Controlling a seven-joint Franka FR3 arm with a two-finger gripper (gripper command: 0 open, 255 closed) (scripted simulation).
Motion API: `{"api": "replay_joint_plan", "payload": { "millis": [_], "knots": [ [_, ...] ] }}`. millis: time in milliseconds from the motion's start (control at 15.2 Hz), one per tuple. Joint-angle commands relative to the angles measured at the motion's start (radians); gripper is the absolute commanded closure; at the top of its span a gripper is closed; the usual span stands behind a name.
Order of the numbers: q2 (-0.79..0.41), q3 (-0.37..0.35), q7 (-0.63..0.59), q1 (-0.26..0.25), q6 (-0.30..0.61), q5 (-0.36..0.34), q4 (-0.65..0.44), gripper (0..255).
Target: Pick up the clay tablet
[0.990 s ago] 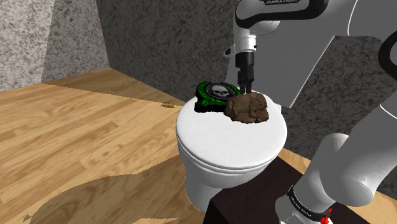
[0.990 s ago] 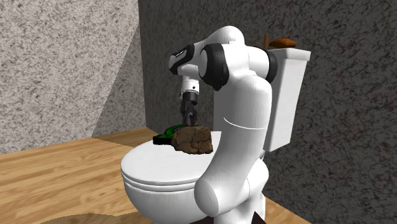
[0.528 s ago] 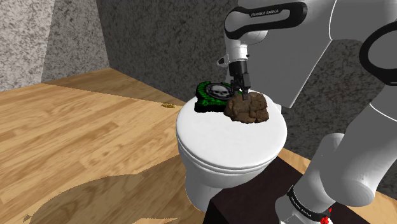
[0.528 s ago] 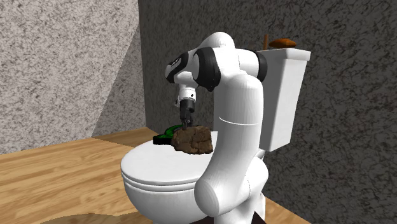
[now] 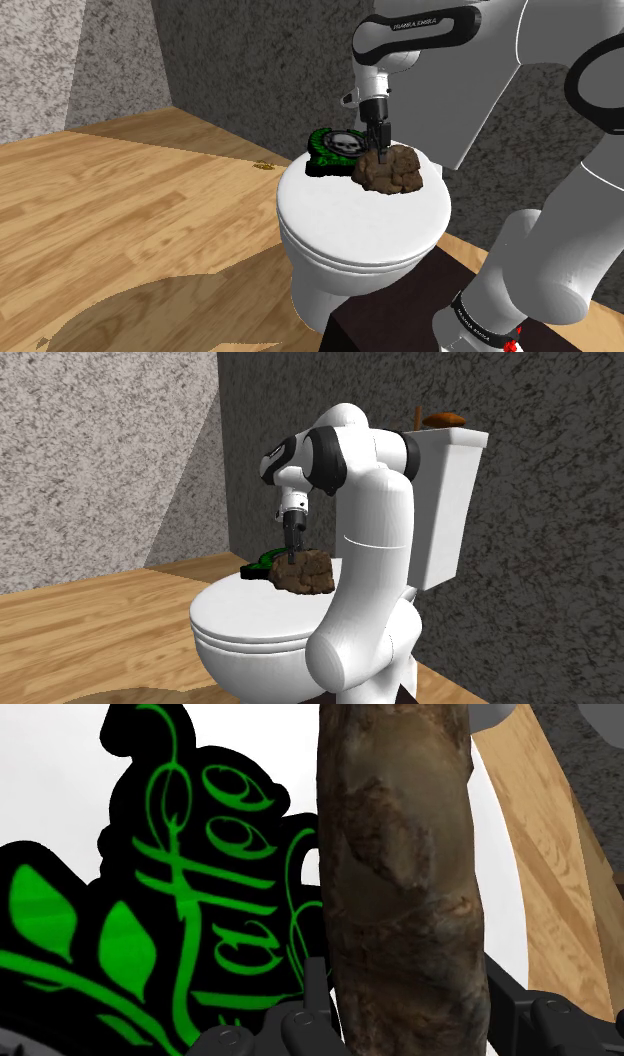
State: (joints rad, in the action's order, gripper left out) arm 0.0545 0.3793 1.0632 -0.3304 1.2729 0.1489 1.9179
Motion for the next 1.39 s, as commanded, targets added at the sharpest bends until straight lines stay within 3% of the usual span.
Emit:
{"api": "replay_joint_plan", "payload": {
  "millis": [0, 198, 1320],
  "knots": [
    [-0.001, 0.001, 0.000, 0.001, 0.000, -0.001, 0.001, 255],
    [-0.001, 0.000, -0.002, 0.000, -0.002, 0.000, -0.001, 255],
    [-0.005, 0.002, -0.032, 0.001, -0.204, 0.013, -0.209, 255]
  ]
}}
